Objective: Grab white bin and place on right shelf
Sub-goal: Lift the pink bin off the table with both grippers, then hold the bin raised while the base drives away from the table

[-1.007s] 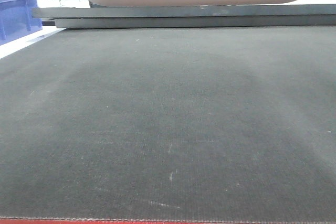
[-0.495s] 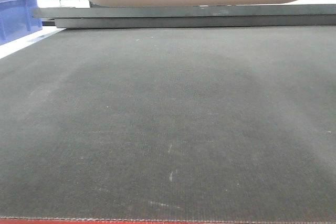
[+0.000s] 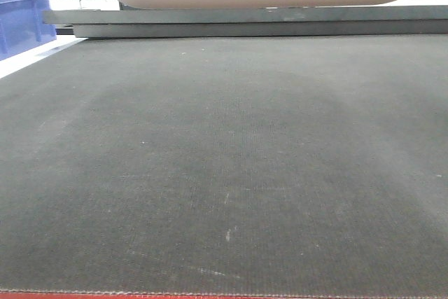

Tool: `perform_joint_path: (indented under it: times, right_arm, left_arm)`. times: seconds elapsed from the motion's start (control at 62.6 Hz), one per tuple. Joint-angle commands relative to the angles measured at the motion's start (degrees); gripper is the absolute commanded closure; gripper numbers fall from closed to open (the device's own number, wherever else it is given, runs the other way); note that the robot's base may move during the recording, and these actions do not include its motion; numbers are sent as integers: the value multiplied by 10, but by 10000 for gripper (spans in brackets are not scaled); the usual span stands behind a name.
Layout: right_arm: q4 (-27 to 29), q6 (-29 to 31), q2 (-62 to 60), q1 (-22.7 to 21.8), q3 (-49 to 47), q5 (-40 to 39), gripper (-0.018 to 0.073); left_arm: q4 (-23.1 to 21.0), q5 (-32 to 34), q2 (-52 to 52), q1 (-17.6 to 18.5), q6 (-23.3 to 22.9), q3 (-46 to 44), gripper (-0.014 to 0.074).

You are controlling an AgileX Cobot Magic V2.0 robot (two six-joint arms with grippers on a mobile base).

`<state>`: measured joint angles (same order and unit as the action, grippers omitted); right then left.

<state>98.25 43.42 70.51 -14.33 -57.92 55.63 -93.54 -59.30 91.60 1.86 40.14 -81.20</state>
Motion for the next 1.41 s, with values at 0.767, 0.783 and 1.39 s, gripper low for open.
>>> perform_joint_path:
  times: [0.767,0.783,1.39]
  right_arm:
    - [106,-3,-24,20,-29,127,501]
    - [106,-3,-24,20,-29,124,501]
    - [106,-3,-24,20,-29,14,501]
  left_arm:
    - [8,-154,-23,35,24,-19,722]
    - [8,-154,-23,35,24,-19,722]
    - [8,-154,-23,35,24,-19,722]
